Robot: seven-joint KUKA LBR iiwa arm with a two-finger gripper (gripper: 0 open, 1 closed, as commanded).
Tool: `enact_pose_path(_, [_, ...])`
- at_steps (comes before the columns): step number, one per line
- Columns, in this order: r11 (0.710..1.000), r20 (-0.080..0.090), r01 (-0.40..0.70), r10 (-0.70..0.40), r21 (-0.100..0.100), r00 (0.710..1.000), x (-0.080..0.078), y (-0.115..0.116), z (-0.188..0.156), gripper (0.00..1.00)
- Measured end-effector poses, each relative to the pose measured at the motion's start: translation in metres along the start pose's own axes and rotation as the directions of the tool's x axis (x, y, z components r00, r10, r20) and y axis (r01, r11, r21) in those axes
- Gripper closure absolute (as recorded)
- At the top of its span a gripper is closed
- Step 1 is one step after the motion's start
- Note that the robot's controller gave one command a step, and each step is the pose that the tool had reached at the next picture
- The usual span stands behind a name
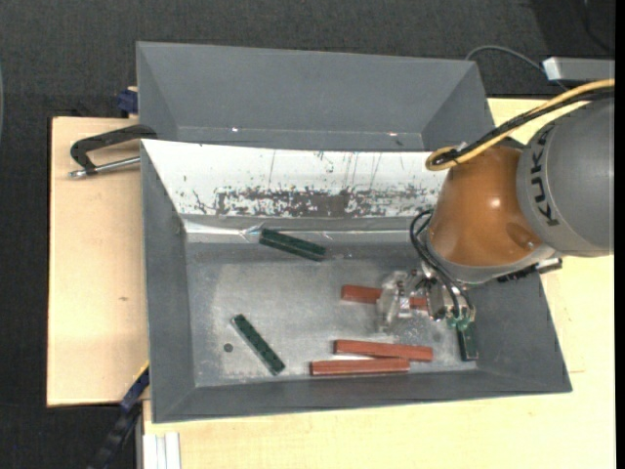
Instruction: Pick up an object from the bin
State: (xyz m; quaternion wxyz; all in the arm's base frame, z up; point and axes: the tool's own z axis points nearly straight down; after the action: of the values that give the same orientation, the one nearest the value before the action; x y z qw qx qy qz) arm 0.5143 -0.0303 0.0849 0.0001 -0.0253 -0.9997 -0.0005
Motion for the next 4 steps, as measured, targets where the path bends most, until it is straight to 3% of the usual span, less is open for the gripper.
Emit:
enact_pose_path(1, [1.0, 0.001, 0.0, 0.0, 0.0, 1.0, 0.0, 0.0, 0.0, 1.0])
enact_pose_path(2, [1.0, -0.002, 0.006, -0.006, 0.0, 1.0, -0.003, 0.006, -0.049, 1.0])
enact_pose_path(3, [1.0, -0.002, -0.031, 0.031, 0.0, 1.0, -0.003, 0.042, 0.011, 0.0])
enact_pose_path(4, [1.0, 0.002, -0.031, 0.031, -0.001, 1.0, -0.004, 0.042, 0.007, 0.0])
